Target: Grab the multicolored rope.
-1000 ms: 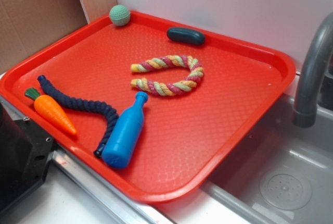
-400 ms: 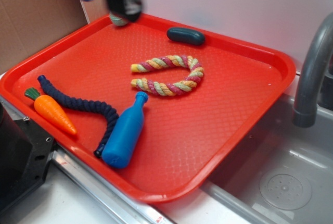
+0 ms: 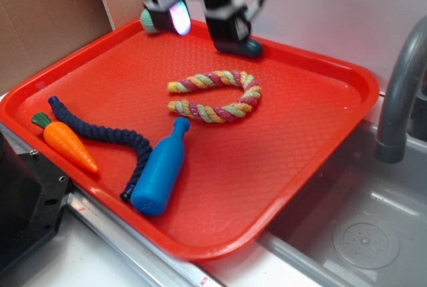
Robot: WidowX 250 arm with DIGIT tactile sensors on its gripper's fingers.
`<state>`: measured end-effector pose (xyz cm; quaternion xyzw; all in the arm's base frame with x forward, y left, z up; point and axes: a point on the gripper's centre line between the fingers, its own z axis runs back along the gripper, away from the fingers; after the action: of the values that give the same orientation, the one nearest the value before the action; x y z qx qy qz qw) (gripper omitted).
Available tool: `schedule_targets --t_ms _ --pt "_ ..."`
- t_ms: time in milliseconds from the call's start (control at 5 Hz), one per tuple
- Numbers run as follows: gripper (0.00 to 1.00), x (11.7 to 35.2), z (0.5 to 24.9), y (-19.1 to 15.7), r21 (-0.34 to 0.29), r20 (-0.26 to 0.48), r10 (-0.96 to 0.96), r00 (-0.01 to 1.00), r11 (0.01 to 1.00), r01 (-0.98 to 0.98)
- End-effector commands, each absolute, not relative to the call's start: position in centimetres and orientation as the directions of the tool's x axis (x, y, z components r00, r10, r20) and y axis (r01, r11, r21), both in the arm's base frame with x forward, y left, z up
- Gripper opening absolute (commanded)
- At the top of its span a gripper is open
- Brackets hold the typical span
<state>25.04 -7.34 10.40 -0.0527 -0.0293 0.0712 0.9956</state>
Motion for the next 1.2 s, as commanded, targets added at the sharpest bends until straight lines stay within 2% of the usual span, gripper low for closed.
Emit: schedule_targets --t_ms 0,200,400,600,800,1000 --pt "1.00 26.3 5.4 -7.1 -0.098 0.141 0.017 0.990 0.995 -0.003" --pt "1.00 25.7 2.9 -8.1 -0.150 0.107 0.029 0.994 0.989 -0.013" --pt "1.00 24.3 1.6 -9.2 -0.138 0.086 -0.015 0.996 0.990 0.027" --pt "0.00 24.1 1.8 -9.0 -0.116 0.088 -0.029 0.996 0.992 0.040" --pt "0.00 23.9 3.0 -8.5 -0.089 0.066 -0.039 0.997 0.995 0.045" --pt "0.00 25.0 4.3 -7.3 -0.090 0.091 -0.023 0.996 0.995 0.032"
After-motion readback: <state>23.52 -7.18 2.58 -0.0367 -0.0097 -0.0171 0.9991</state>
